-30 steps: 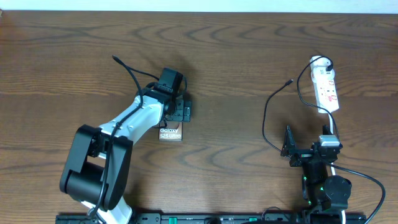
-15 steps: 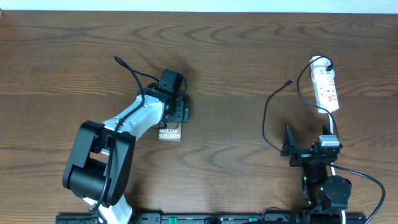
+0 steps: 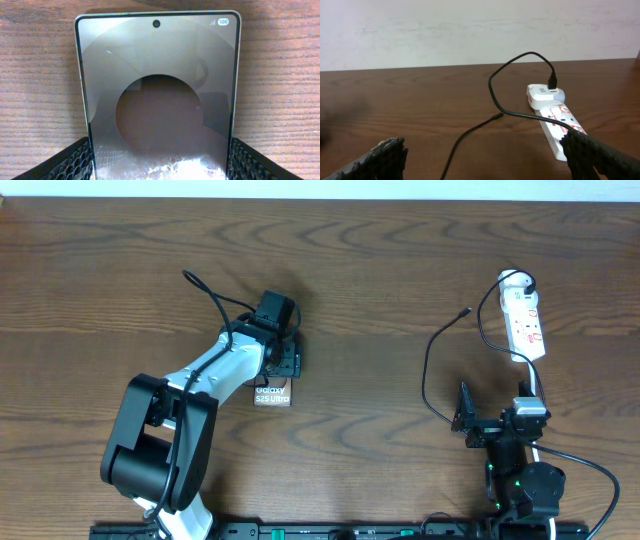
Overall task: Plug charger to phone and switch on socket
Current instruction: 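Lower the left gripper and grasp the phone's bottom edge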
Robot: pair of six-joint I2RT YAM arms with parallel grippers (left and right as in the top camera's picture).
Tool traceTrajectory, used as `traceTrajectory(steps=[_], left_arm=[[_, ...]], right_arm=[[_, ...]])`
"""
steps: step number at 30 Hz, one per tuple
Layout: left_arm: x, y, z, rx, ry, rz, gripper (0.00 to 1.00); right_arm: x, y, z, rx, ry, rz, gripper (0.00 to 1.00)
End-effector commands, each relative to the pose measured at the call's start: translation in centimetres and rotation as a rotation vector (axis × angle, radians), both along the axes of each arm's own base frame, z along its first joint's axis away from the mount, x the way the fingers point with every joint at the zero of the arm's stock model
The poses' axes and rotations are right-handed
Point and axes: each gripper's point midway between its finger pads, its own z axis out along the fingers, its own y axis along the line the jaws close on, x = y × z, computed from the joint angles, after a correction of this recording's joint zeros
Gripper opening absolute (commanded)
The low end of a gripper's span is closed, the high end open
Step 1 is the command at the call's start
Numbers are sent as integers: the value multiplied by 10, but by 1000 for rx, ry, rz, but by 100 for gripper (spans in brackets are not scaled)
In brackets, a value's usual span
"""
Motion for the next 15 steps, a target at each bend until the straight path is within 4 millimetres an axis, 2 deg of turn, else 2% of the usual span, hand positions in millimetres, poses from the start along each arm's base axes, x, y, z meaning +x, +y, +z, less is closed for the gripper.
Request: traceTrajectory(steps=[1, 7, 15], left_arm=[[-14, -6, -14, -36, 75, 29, 69], [-10, -7, -11, -47, 64, 55, 63], [-3, -10, 6, -73, 23, 88, 62]], right_arm=[[0, 1, 0, -16, -4, 3, 99], [0, 1, 0, -16, -4, 3, 99], [0, 1, 0, -16, -4, 3, 99]])
